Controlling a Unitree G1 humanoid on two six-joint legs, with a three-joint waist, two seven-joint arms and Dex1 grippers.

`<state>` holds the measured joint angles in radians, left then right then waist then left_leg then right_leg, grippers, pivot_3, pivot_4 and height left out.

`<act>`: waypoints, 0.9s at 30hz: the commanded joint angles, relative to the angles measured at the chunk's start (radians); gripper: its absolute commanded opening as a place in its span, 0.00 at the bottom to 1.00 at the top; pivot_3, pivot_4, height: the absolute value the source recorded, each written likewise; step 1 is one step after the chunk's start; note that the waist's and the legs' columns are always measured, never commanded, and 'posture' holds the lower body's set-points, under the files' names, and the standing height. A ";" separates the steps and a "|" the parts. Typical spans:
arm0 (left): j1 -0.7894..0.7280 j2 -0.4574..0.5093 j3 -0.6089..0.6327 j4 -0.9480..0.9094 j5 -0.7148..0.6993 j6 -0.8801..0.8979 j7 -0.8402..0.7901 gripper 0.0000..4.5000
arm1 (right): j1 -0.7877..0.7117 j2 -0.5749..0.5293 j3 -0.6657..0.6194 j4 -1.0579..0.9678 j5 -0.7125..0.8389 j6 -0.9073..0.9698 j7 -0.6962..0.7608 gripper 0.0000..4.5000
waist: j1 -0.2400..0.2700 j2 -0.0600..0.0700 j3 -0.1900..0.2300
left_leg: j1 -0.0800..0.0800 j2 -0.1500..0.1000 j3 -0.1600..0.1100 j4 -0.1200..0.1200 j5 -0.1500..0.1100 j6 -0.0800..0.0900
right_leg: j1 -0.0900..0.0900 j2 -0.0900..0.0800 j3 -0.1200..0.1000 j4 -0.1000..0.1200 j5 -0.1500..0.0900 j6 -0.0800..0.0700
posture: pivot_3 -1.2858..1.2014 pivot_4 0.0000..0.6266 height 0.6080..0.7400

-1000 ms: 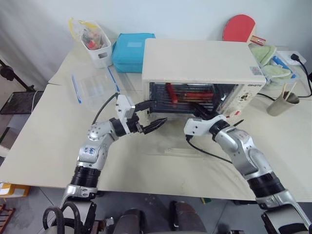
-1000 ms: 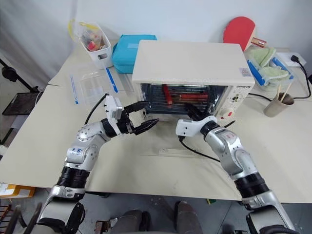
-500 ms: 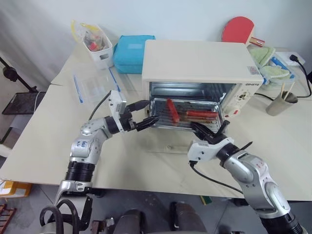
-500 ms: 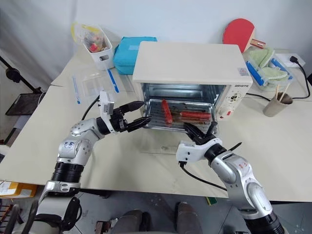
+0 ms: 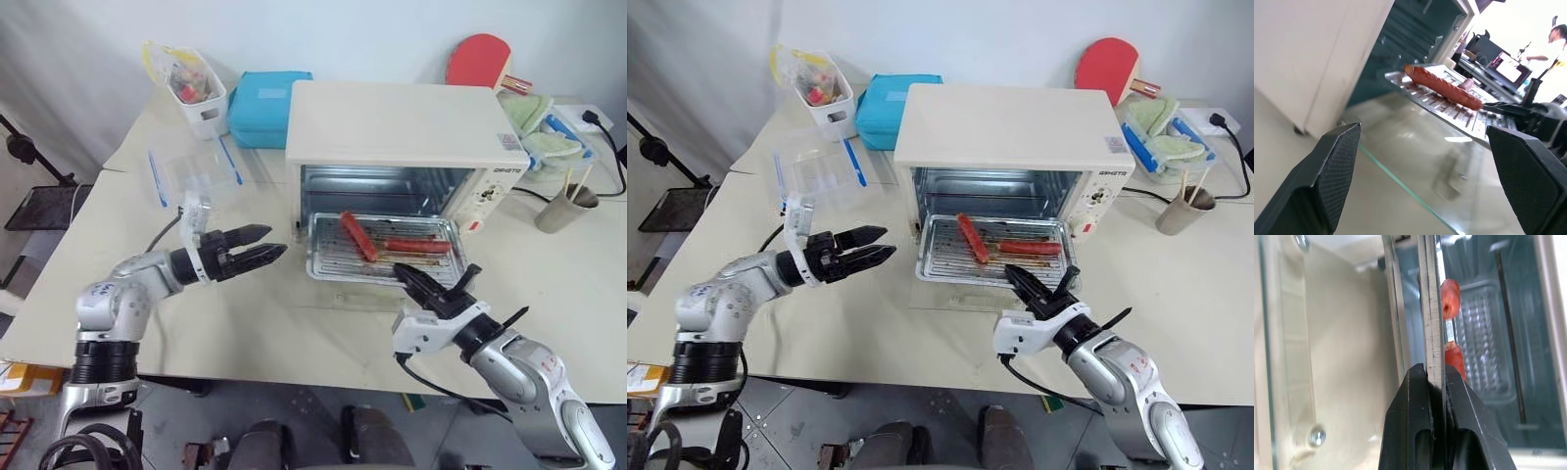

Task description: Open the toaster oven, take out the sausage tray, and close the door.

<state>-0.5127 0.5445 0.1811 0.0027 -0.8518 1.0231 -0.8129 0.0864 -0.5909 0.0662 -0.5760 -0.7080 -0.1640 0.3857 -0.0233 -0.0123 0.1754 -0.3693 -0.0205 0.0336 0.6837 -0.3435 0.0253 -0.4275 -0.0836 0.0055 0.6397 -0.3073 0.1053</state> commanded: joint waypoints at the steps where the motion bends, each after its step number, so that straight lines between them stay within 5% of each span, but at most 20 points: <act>1: -0.068 -0.021 0.071 0.018 -0.144 0.284 0.127 0.96 | -0.032 -0.030 -0.005 -0.020 0.025 -0.056 0.008 0.00 | 0.002 0.000 0.000 | 0.000 0.000 0.000 0.000 0.000 0.000 | 0.000 0.000 0.000 0.000 0.000 0.000 | 0.52 0.24 1.00; 13: -0.130 -0.115 0.193 0.144 -0.195 0.491 0.270 0.96 | -0.174 -0.020 0.063 0.061 0.055 -0.134 0.029 0.00 | -0.002 -0.001 0.000 | 0.001 0.000 0.000 0.000 0.001 -0.002 | -0.001 0.001 0.000 0.004 0.000 -0.001 | 0.52 0.24 1.00; 27: -0.136 -0.216 0.291 0.174 -0.335 0.591 0.436 0.18 | -0.212 -0.004 0.090 0.097 0.083 -0.129 0.065 0.00 | -0.002 -0.001 0.000 | 0.001 0.000 0.000 0.000 0.001 -0.003 | -0.001 0.001 0.000 0.004 0.000 -0.001 | 0.52 0.24 1.00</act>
<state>-0.6298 0.3356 0.4541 0.1747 -1.1235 1.6100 -0.4139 -0.1100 -0.6086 0.1588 -0.4413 -0.6599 -0.2846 0.4568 -0.0249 -0.0134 0.1757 -0.3679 -0.0209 0.0335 0.6841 -0.3422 0.0227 -0.4282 -0.0825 0.0056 0.6437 -0.3076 0.1046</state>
